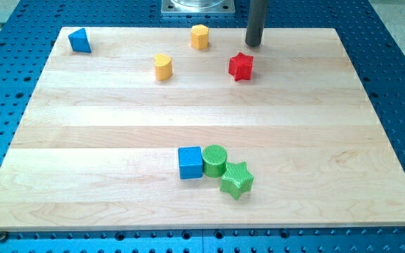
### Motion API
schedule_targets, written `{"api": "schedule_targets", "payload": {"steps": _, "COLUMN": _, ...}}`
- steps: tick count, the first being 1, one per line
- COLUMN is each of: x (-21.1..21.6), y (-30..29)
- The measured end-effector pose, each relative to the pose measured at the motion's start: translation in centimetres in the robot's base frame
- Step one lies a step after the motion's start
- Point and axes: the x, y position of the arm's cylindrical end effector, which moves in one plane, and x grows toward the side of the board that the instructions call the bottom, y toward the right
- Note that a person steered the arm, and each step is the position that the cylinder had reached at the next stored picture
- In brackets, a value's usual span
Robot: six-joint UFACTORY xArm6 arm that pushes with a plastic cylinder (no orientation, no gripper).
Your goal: Move the green star slightly up
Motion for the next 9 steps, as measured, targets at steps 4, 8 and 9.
{"api": "schedule_targets", "payload": {"steps": 4, "x": 0.8, "y": 1.9}}
{"api": "schedule_targets", "payload": {"steps": 8, "x": 1.0, "y": 1.7}}
{"api": "schedule_targets", "payload": {"steps": 9, "x": 1.6, "y": 1.7}}
